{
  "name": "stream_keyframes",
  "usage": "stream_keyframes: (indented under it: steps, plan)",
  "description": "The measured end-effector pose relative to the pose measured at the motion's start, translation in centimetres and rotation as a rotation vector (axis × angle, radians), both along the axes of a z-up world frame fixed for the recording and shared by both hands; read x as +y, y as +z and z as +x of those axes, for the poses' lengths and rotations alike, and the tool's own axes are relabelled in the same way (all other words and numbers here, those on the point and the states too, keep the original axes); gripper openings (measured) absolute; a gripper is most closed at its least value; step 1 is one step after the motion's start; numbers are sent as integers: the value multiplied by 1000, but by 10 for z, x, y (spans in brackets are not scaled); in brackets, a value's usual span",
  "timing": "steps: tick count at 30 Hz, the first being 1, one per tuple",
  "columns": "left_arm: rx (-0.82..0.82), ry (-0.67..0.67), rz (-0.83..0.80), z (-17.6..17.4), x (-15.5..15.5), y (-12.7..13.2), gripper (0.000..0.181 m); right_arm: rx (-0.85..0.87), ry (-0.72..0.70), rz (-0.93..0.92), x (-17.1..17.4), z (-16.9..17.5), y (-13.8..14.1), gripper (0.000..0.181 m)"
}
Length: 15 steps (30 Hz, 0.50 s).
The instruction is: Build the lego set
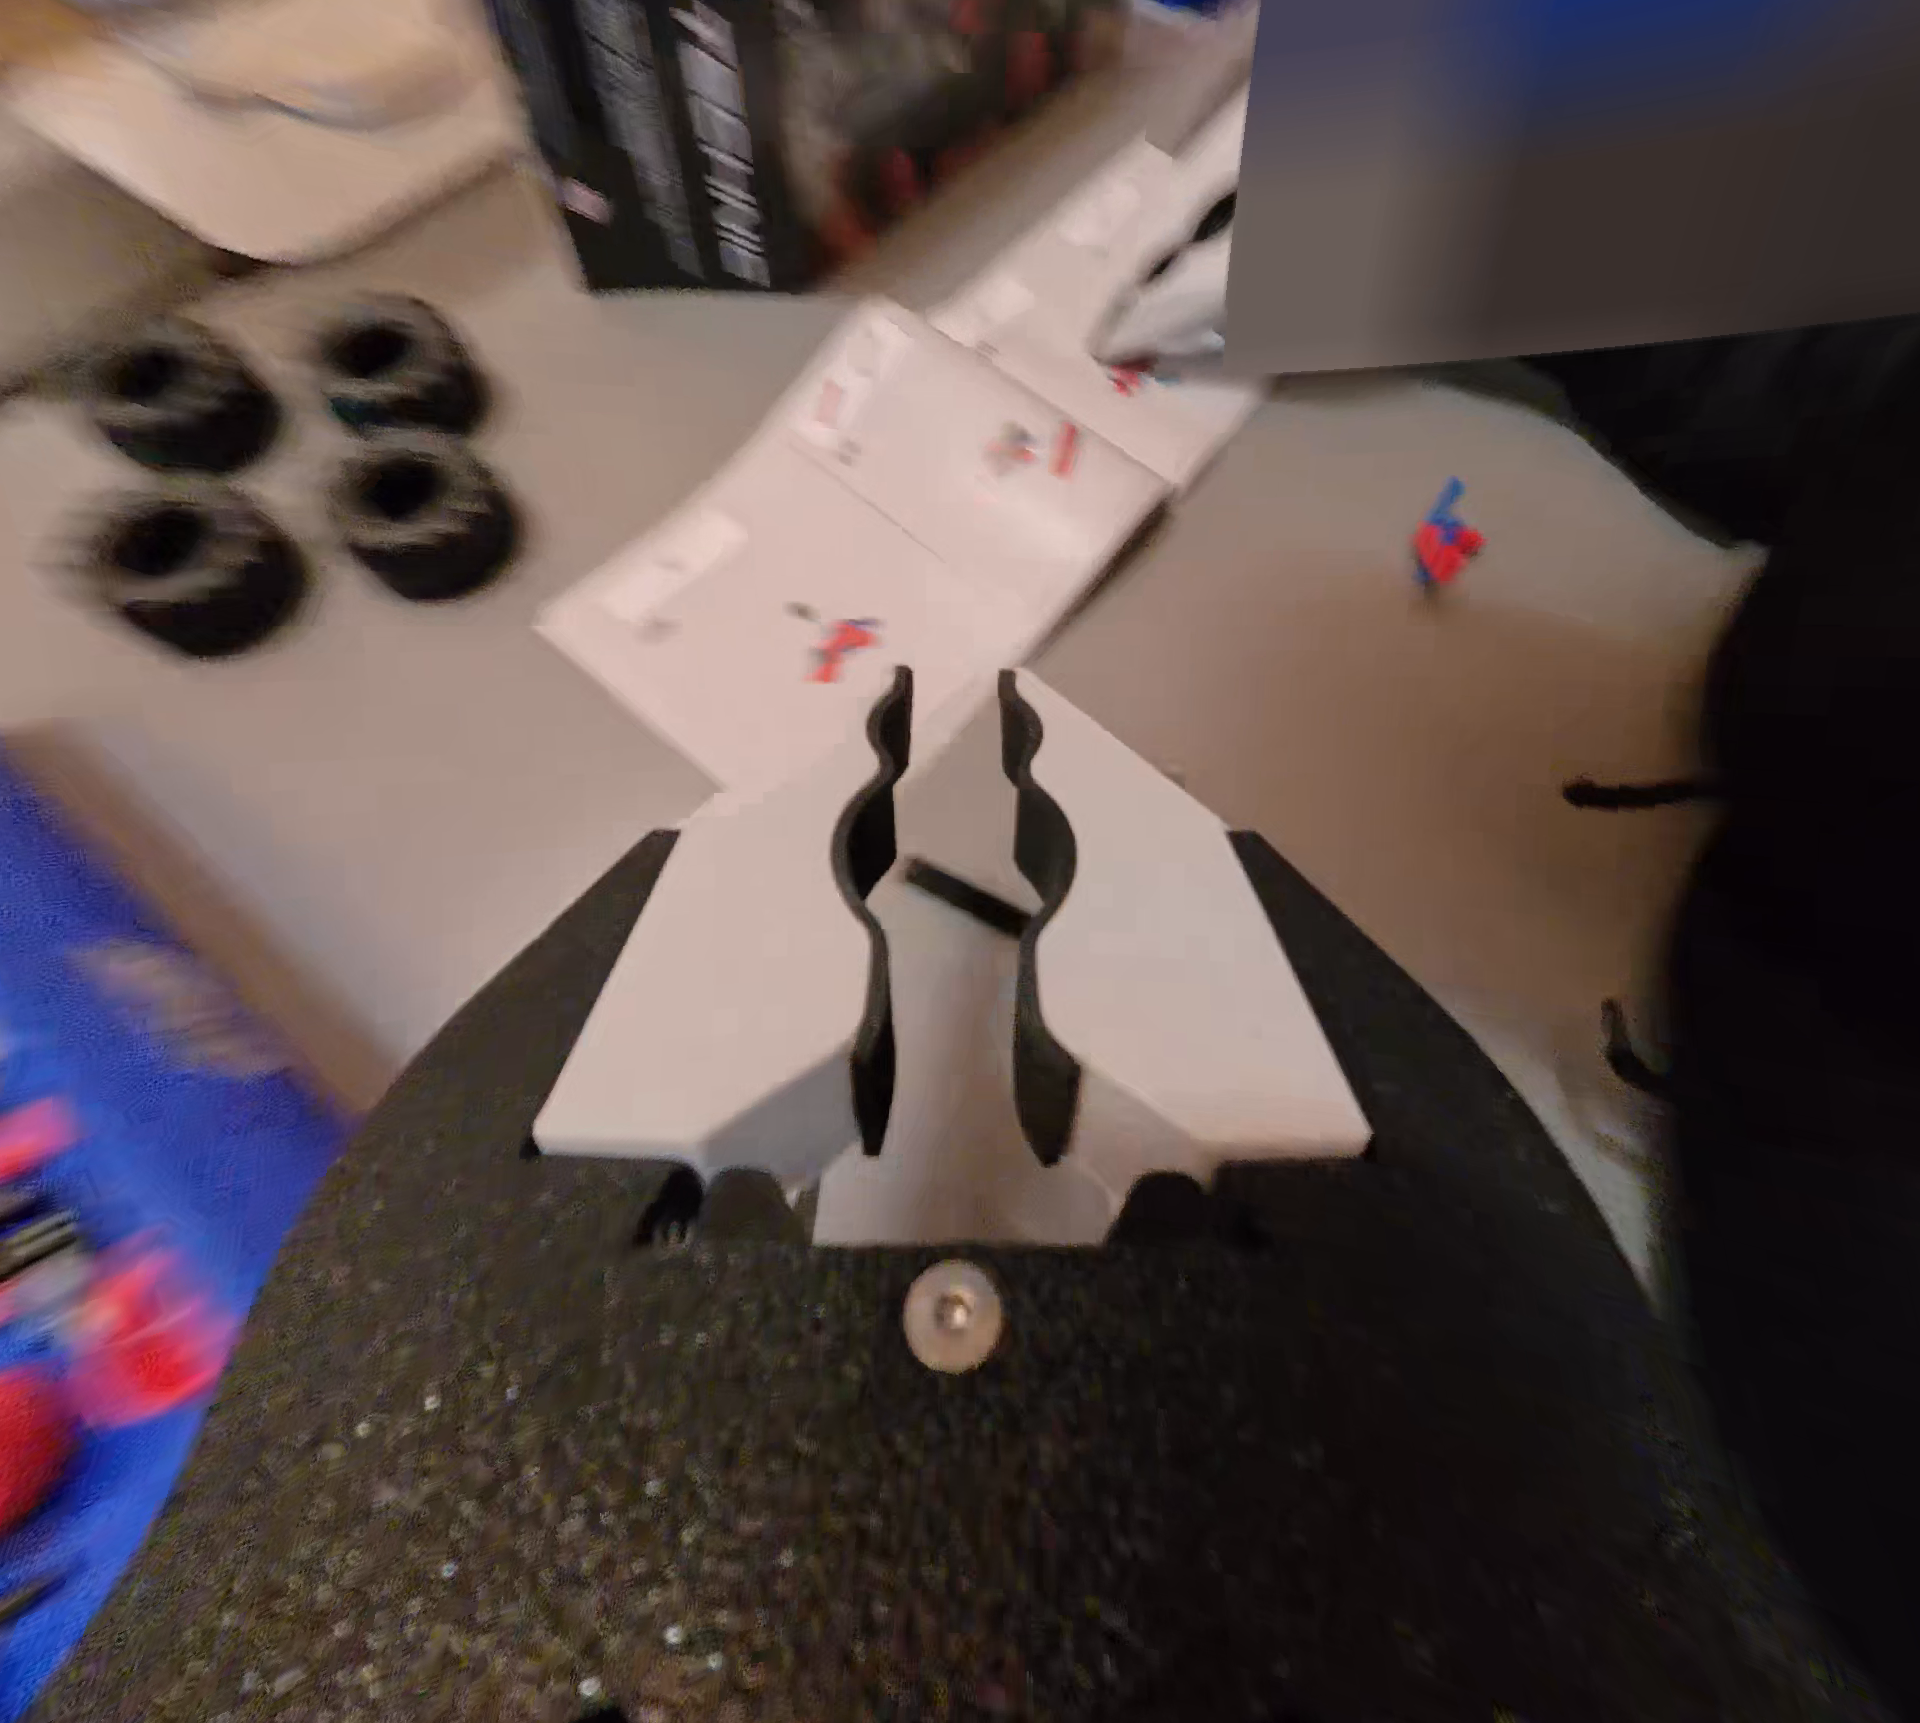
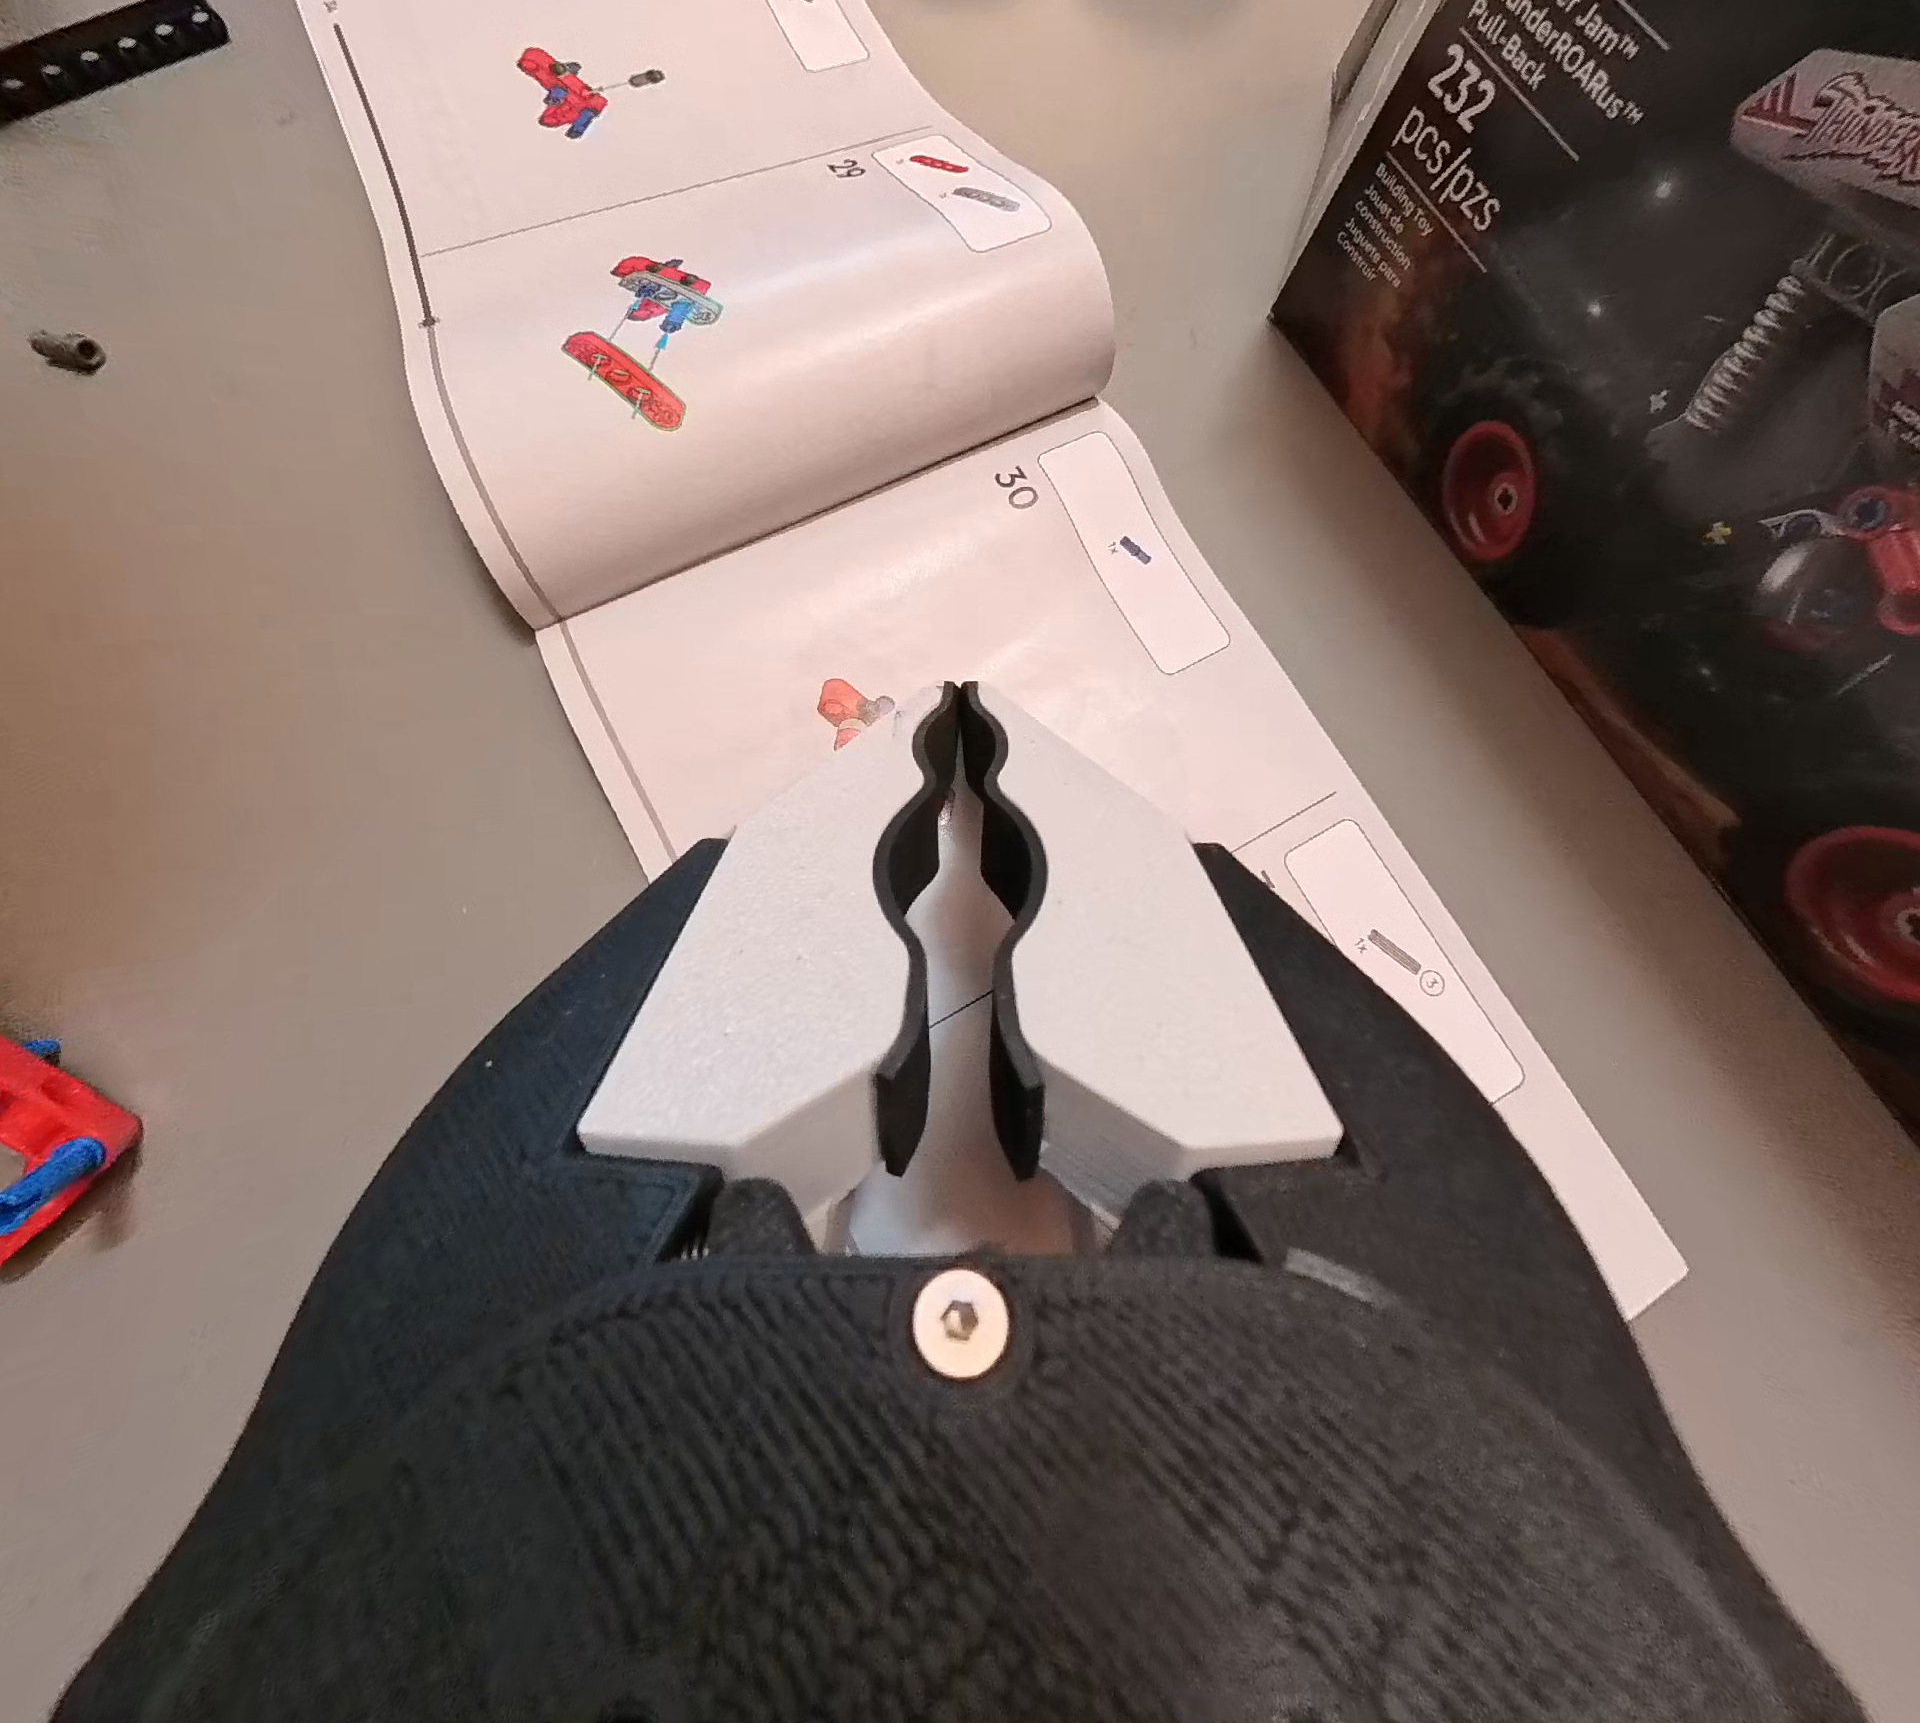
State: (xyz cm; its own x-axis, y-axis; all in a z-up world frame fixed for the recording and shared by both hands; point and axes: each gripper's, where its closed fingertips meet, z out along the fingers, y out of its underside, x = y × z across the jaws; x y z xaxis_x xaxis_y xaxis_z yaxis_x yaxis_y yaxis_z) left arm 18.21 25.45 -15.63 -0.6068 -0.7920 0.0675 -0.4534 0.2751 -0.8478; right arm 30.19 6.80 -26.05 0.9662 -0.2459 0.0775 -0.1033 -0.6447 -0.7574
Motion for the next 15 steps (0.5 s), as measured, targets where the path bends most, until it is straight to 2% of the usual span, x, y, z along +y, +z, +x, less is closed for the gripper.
stream_keyframes:
  steps: [3, 5, 6, 9, 12, 15]
  plan:
    - [-145, 207, 77, 20, 75, 42, 14, 0, 0, 0, 0, 0, 0, 0]
    - [-170, 312, 141, 31, 127, 51, 14, -3, 0, -1, 0, 0, 0, 0]
    - [-144, 336, 180, 36, 150, 46, 13, -1, 0, 0, 0, 0, 0, 0]
    - [34, 269, 314, 47, 196, 6, 8, 14, 0, 3, 0, 0, 0, 0]
    - [220, 175, 408, 56, 223, -45, 7, 15, 0, 4, 0, 0, 0, 0]
    - [318, 129, 426, 67, 234, -81, 10, 23, 0, 6, 0, 0, 0, 0]
